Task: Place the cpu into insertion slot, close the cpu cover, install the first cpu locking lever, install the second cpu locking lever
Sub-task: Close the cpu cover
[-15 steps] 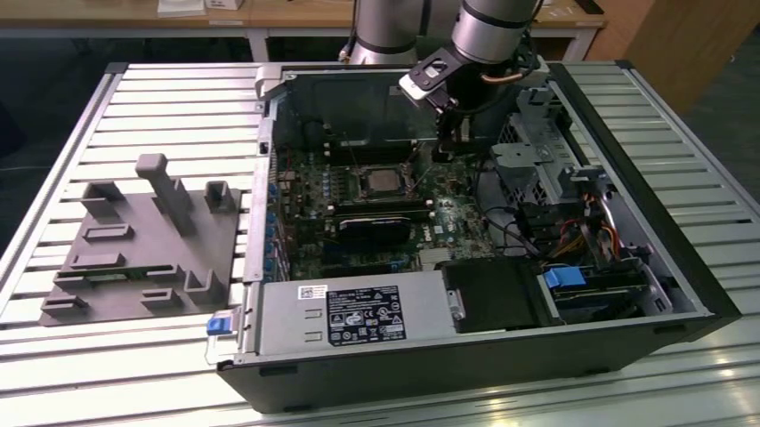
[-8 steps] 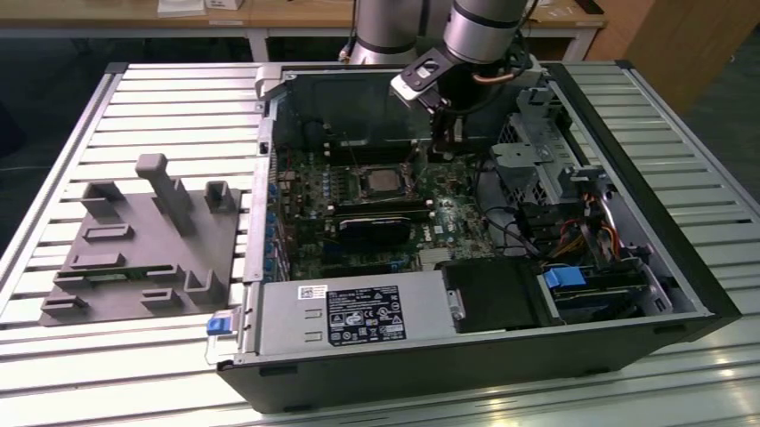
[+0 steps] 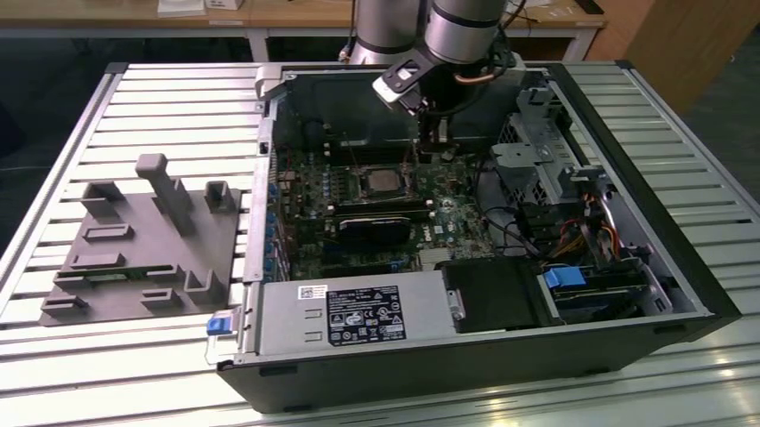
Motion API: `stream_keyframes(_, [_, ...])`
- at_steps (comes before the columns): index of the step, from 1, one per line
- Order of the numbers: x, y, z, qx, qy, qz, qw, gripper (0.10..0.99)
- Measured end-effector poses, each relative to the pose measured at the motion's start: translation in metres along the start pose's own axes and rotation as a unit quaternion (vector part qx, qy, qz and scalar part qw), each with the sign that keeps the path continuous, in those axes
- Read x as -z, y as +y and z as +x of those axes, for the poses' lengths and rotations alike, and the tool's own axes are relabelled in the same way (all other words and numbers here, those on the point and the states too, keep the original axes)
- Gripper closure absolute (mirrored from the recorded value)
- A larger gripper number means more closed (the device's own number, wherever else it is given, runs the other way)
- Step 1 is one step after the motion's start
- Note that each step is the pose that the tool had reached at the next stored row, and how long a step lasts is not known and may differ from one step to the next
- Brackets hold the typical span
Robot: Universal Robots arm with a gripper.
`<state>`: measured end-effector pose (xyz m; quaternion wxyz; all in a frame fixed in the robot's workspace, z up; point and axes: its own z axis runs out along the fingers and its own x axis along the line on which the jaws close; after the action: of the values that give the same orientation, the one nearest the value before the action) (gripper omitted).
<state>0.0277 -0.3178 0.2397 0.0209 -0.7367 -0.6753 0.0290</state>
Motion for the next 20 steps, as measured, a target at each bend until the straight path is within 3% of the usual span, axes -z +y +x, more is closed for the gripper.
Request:
stream_keyframes(5, [-0.0008,-0.0111,-0.0010,0.000,0.0005,-0.0065,1.0000,0.984])
stream_keyframes(10, [-0.0011,-0.0159,-0.0014,0.000,0.0009,-0.0114,0.9999,0.984])
stream_keyframes(15, [-0.0023,-0.0267,-0.0023,0.000,0.0028,-0.0317,0.9995,0.984])
stream_keyframes(20, [-0.0038,-0.0375,-0.0033,0.000,0.0034,-0.0394,0.9992,0.984])
